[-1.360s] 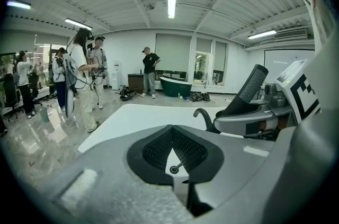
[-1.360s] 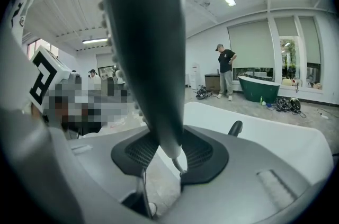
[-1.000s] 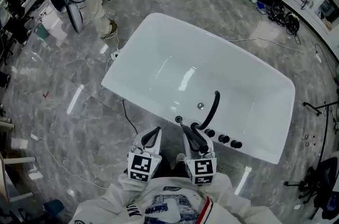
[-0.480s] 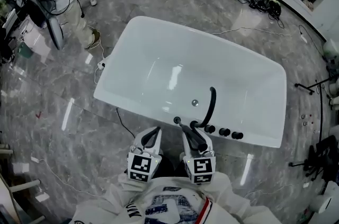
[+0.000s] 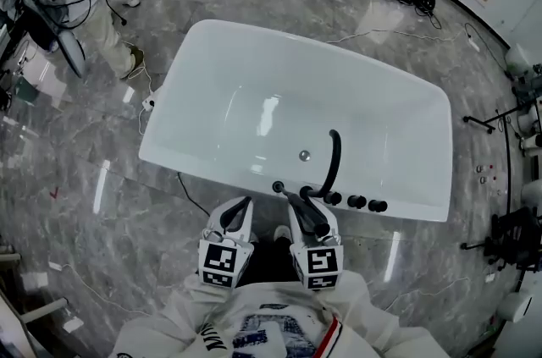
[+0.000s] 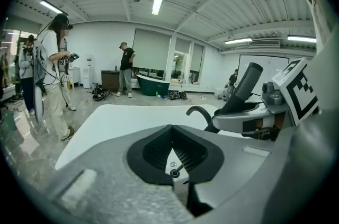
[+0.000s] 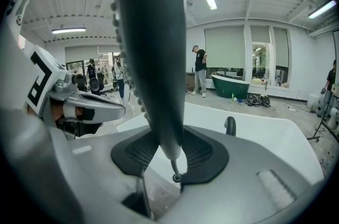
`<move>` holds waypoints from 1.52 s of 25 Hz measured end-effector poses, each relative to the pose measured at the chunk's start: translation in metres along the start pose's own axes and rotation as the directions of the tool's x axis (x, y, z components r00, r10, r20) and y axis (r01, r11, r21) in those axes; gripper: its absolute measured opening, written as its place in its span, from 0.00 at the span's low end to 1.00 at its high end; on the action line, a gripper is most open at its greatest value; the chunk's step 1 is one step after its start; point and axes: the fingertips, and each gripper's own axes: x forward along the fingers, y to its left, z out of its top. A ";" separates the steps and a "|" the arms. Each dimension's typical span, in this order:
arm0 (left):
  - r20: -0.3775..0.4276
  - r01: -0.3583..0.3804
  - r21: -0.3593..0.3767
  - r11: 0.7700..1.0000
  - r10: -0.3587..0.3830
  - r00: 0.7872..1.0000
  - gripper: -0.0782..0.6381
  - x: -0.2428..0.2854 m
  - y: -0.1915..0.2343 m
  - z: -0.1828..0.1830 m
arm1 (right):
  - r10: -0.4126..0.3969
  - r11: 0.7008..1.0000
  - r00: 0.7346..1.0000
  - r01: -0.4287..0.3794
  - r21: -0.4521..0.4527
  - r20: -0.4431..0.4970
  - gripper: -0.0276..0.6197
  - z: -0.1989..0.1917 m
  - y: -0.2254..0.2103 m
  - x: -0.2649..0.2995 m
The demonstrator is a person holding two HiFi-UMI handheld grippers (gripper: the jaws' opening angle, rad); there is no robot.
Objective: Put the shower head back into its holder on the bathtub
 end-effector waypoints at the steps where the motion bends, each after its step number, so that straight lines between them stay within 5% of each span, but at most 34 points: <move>1: -0.007 -0.001 -0.001 1.000 0.001 1.000 0.11 0.001 0.000 -0.002 | 0.004 1.000 1.000 -0.004 0.000 -0.004 0.26 0.000 0.000 0.001; 22: -0.053 -0.111 -0.038 0.993 0.109 0.993 0.11 0.035 0.018 -0.049 | 0.095 0.995 0.995 -0.095 -0.008 -0.040 0.26 -0.037 -0.005 0.044; 38: -0.051 -0.099 -0.024 0.995 0.098 0.994 0.11 0.069 0.018 -0.085 | 0.082 0.996 0.995 -0.083 -0.012 -0.059 0.26 -0.070 -0.008 0.076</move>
